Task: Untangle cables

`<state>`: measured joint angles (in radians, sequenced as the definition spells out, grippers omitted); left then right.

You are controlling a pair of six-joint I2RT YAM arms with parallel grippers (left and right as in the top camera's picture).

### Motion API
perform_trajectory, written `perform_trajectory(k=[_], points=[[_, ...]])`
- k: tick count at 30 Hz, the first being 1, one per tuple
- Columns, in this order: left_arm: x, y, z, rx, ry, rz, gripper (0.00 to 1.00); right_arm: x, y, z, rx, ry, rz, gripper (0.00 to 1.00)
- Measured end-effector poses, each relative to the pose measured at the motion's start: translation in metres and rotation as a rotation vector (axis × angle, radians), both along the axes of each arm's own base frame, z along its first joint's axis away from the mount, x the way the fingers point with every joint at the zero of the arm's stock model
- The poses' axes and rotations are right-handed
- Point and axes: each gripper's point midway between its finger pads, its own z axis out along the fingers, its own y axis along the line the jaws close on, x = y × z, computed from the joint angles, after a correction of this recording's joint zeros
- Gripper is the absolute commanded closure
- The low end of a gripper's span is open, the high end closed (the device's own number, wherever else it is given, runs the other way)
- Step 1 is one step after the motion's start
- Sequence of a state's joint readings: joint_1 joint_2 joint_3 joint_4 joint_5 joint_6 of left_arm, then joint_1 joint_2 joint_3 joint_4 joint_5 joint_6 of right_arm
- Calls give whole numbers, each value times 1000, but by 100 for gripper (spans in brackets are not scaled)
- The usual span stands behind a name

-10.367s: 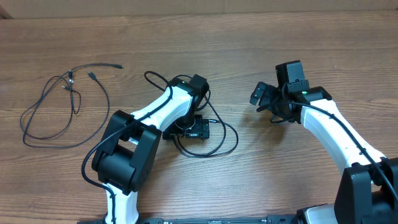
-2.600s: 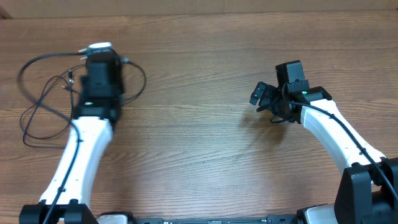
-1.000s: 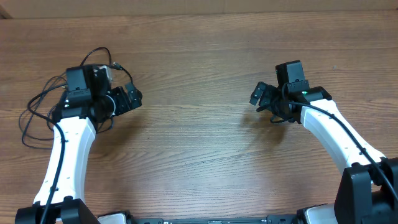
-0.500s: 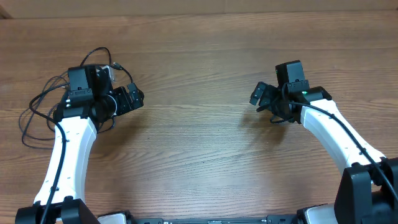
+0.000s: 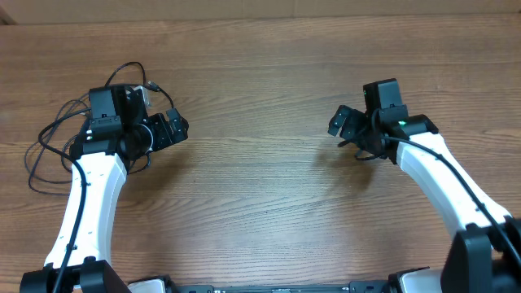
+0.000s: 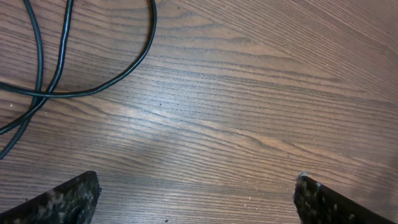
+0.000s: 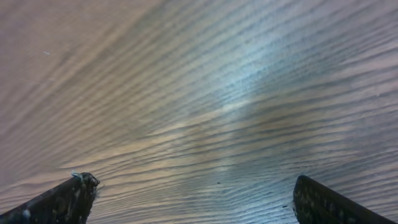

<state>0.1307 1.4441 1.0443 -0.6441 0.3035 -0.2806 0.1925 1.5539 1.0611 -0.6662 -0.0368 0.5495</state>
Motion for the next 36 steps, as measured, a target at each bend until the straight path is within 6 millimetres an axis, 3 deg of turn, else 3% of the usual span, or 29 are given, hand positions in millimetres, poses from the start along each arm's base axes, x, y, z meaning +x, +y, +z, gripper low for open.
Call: perform_trajectory(k=[12,20,26,30,36], points=[[0,0,0,0,0,0,0,-9,-2,102,56,-287,0,0],[0,0,0,0,0,0,1,-40,-8,183,104,-532,0,0],[0,0,0,0,1,0,0,-68,-13,229,133,-684,0,0],[0,0,0,0,1,0,0,-82,-16,246,145,-746,0,0],[0,0,0,0,1,0,0,-80,-16,243,143,-735,0,0]])
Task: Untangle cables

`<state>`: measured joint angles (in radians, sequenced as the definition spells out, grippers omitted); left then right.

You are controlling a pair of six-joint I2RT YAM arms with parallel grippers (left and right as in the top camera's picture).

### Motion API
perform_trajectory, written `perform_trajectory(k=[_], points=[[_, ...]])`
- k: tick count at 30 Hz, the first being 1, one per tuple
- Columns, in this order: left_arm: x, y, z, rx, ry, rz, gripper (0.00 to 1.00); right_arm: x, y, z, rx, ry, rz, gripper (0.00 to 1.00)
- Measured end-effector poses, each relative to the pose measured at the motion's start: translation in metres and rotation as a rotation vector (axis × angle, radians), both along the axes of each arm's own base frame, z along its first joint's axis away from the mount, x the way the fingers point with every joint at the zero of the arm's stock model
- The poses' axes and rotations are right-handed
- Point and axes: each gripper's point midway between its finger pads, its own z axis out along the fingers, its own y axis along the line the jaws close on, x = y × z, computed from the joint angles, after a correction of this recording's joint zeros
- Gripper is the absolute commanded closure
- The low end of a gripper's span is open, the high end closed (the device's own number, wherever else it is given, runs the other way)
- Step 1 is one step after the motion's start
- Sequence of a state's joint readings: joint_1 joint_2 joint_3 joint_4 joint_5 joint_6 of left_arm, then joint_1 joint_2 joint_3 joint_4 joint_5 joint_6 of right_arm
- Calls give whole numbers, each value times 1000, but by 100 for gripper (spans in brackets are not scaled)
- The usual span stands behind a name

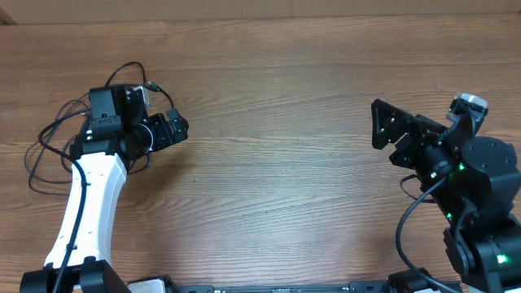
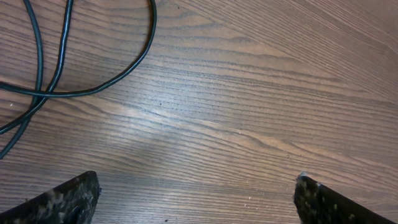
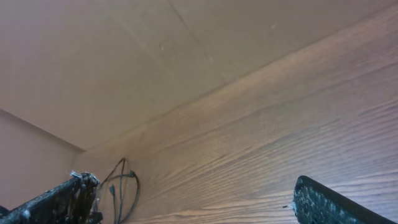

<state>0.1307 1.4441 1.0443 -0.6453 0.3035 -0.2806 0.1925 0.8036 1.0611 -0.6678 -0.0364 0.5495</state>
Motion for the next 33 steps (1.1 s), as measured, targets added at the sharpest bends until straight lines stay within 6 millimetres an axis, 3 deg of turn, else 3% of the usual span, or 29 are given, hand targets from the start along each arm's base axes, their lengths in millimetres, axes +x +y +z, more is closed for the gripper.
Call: perform_trajectory(k=[8,11,20,33], points=[[0,0,0,0,0,0,0,9,2,-14,-10,52,0,0],[0,0,0,0,0,0,0,7,1,-31,-24,122,0,0],[0,0,0,0,2,0,0,-31,-6,-81,-66,339,0,0],[-1,0,0,0,3,0,1,-81,-16,-90,-52,268,0,0]])
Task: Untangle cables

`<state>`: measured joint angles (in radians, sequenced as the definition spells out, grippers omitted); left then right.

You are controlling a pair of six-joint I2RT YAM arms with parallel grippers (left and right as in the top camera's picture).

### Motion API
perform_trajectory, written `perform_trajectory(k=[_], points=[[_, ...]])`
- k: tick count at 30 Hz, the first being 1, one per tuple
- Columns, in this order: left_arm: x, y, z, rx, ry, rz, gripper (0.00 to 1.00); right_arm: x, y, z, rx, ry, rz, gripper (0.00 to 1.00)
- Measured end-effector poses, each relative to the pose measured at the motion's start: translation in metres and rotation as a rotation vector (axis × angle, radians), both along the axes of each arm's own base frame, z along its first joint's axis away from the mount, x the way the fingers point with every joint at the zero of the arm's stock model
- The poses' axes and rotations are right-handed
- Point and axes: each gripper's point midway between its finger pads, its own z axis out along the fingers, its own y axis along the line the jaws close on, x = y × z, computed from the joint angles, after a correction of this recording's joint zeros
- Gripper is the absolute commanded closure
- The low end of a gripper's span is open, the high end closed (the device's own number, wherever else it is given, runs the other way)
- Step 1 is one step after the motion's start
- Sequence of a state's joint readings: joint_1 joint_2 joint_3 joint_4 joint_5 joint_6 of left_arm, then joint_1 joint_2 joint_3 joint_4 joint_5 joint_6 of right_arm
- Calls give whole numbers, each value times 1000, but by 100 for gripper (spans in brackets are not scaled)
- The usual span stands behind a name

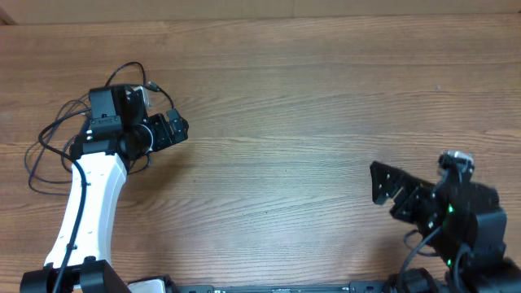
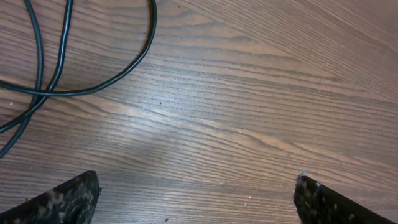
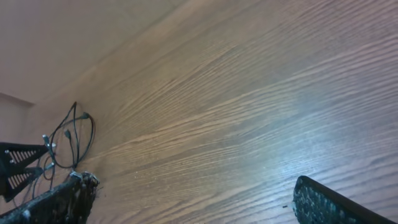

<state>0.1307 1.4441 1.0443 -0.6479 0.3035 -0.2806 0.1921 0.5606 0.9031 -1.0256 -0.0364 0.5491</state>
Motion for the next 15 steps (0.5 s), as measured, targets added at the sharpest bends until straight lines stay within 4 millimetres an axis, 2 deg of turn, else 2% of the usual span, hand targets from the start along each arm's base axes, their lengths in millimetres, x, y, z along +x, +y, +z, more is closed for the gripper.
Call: perform_trajectory(k=[3,10,15], points=[[0,0,0,0,0,0,0,-14,-3,-11,-4,20,1,0],[0,0,0,0,0,0,1,-65,-12,-48,-38,201,0,0],[0,0,0,0,0,0,0,-74,-13,-59,-44,254,5,0]])
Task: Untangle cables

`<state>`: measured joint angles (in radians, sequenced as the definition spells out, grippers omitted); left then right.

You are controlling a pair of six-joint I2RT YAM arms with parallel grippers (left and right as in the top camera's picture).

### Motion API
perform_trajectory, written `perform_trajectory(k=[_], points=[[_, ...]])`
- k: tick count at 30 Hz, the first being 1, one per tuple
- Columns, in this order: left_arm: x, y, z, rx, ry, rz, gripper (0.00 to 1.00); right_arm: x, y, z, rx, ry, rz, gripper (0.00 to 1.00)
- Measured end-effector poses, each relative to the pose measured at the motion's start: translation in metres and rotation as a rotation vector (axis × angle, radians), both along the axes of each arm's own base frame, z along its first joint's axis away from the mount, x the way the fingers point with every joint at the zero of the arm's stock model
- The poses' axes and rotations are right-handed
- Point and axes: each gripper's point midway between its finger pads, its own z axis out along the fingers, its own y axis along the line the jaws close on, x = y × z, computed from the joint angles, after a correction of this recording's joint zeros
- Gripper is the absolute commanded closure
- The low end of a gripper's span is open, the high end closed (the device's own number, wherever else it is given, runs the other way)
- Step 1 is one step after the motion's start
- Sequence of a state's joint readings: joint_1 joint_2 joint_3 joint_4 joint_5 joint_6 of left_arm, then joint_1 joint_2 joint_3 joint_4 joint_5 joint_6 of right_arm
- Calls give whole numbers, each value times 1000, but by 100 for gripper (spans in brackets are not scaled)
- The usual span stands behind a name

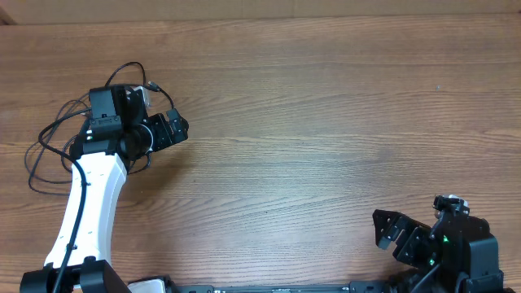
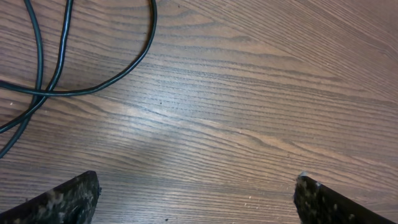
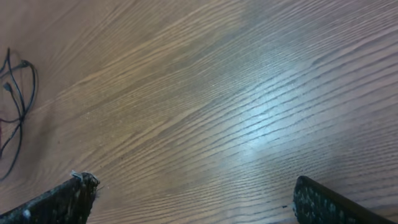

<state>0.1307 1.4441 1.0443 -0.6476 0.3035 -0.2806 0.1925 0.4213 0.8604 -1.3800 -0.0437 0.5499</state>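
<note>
Thin black cables (image 1: 50, 138) lie in loose loops on the wooden table at the far left, partly hidden under my left arm. One loop (image 2: 93, 81) crosses the upper left of the left wrist view. My left gripper (image 1: 172, 130) is open just right of the cables, over bare wood, with nothing between its fingers (image 2: 62, 199). My right gripper (image 1: 387, 231) is open at the near right edge, far from the cables. Its wrist view shows them small at the far left (image 3: 13, 106).
The wooden table (image 1: 277, 122) stretches bare between the two arms. A pale wall or board runs along the far edge (image 1: 260, 8). My left arm's white link (image 1: 85, 203) lies along the near left.
My right arm has drawn further back toward the near right corner of the table, its gripper still open. The left arm and the cables have not moved.
My right gripper stood open low over bare wood at mid right. Then it was lifted and pulled to the right edge, then at the near right, and now in the near right corner. My left gripper stayed open beside the cables throughout.
</note>
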Motion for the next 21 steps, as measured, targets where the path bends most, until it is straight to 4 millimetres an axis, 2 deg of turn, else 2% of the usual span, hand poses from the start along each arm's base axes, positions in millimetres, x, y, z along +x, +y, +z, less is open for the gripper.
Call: perform_trajectory(k=[6,14,21], points=[[0,0,0,0,0,0,0,-5,1,-11,10,-2,8,0],[0,0,0,0,0,0,0,-4,3,11,49,-174,14,0],[0,0,0,0,0,0,0,-14,2,24,75,-293,20,0]])
